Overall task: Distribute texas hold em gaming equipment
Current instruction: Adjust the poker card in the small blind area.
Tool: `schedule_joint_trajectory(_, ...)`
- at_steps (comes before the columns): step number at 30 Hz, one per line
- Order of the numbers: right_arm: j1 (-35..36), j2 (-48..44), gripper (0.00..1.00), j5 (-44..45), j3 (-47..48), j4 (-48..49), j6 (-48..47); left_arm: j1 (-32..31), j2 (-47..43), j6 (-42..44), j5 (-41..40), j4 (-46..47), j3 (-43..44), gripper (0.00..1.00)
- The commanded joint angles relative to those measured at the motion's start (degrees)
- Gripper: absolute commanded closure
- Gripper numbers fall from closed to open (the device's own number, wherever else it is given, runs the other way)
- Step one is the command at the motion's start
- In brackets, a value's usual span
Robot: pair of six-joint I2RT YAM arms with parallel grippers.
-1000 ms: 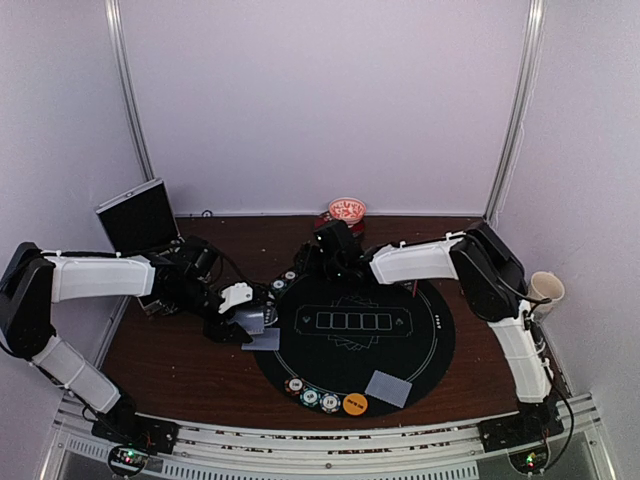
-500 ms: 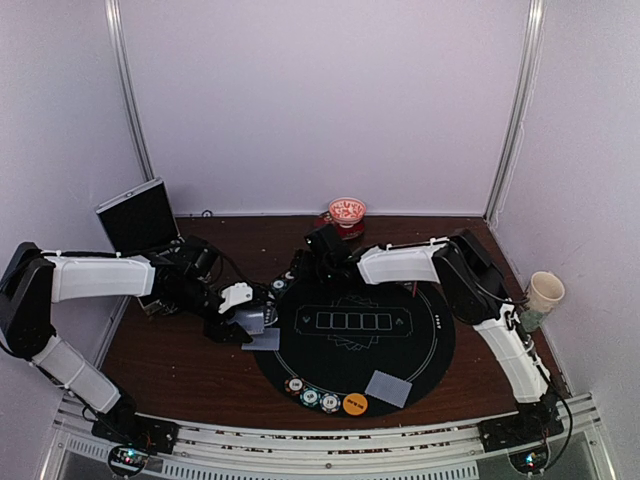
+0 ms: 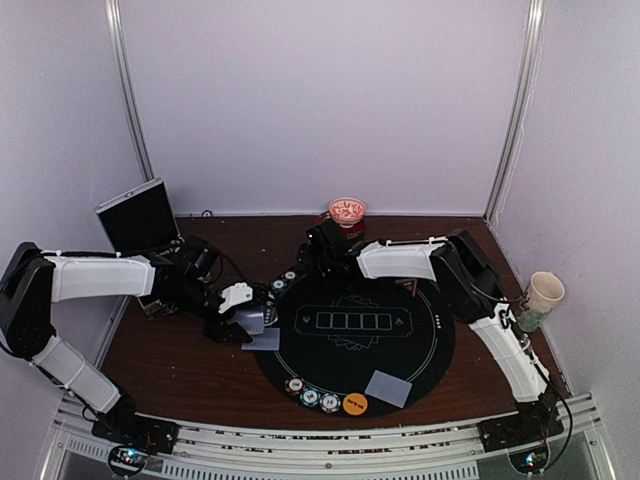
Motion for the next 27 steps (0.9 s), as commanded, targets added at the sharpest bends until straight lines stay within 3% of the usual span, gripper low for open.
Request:
schedule_joint_trajectory(1,-0.85,2.03,0.21,-0.20,0.92,-1.02,-1.37,-0.11,-1.02,0.59,1.28,0.97,0.09,0.42)
schedule_joint_trajectory(8,-0.62,-1.90,0.18,-5.40,-1.68,2.79,-2.91,-0.13,-1.00,0.54,1.26,0.95,0.09,0.42)
schedule_joint_trajectory(17,0.38,-21.64,0.16,-21.98,-28.13,21.68,0.97,-0.13,-1.01,0.68,1.29,0.98,0.11,0.42)
schedule_joint_trajectory(22,4.05,-25.32,0.16,-31.33,-39.94,32.85,4.85,-0.18,-1.43,0.62,1.15,0.93,0.00,0.42)
schedule_joint_trajectory(27,8.64,-25.26,0.15,-35.03,-44.61,41.32,7.58,-0.14,-1.80,0.57,1.16,0.98,-0.17,0.42)
